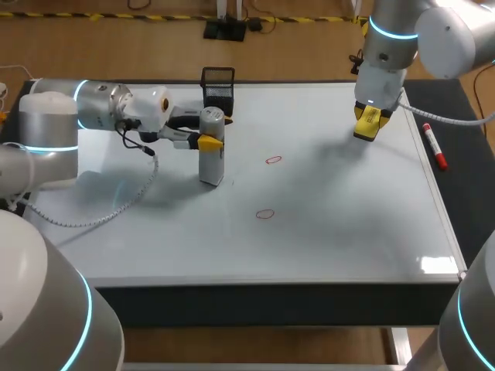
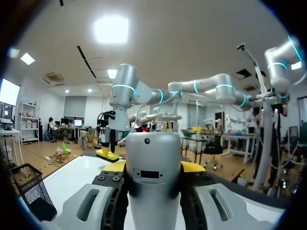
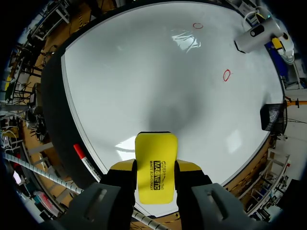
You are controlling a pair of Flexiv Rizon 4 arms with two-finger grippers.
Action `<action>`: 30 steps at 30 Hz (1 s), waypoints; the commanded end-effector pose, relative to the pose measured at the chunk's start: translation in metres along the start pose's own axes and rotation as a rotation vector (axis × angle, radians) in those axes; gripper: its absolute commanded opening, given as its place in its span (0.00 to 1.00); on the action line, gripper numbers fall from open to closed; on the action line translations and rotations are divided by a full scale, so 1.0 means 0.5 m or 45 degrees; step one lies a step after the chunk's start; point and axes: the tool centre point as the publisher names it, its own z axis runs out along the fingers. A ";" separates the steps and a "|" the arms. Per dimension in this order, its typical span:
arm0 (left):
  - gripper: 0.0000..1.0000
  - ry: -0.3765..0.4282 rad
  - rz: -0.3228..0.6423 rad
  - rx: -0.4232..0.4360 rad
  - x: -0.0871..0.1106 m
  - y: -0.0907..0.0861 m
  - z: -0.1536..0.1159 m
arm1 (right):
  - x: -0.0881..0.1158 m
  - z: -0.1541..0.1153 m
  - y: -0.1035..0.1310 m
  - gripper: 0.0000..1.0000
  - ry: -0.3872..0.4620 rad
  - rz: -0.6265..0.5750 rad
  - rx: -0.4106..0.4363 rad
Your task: Pick up the inspection probe, press it on each red-marked spot on the whiteboard one by one, put down the probe, pick up the eraser, and wipe off all the red marks.
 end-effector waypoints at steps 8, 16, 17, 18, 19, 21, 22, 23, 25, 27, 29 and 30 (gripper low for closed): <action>0.00 0.000 -0.003 -0.002 0.001 -0.001 0.001 | 0.001 -0.003 -0.001 0.00 0.005 -0.002 0.002; 0.00 -0.006 -0.009 0.005 0.004 0.006 -0.002 | 0.001 -0.003 -0.001 0.00 0.005 -0.002 0.002; 0.00 -0.006 -0.010 0.006 0.004 0.008 -0.002 | 0.001 -0.003 -0.001 0.00 0.005 -0.002 0.002; 0.00 -0.006 -0.012 0.006 0.004 0.009 -0.002 | 0.001 -0.003 -0.001 0.00 0.005 -0.002 0.002; 0.00 -0.007 -0.013 0.006 0.005 0.009 -0.002 | 0.001 -0.003 -0.001 0.00 0.005 -0.002 0.002; 0.00 -0.008 -0.015 0.006 0.005 0.010 -0.002 | 0.001 -0.003 -0.001 0.00 0.005 -0.002 0.002; 0.00 -0.008 -0.015 0.004 0.006 0.010 -0.003 | 0.001 -0.003 -0.001 0.00 0.005 -0.002 0.002; 0.00 -0.008 -0.016 0.002 0.006 0.010 -0.003 | 0.001 -0.003 -0.001 0.00 0.005 -0.002 0.002; 0.00 -0.008 -0.017 -0.002 0.007 0.010 -0.004 | 0.001 -0.003 -0.001 0.00 0.005 -0.002 0.002; 0.00 -0.008 -0.018 -0.006 0.008 0.010 -0.004 | 0.001 -0.003 -0.001 0.00 0.005 -0.002 0.002; 0.00 -0.008 -0.021 -0.008 0.009 0.010 -0.004 | 0.001 -0.003 -0.001 0.00 0.005 -0.002 0.002; 0.00 -0.008 -0.022 -0.009 0.009 0.010 -0.004 | 0.001 -0.003 -0.001 0.00 0.005 -0.002 0.002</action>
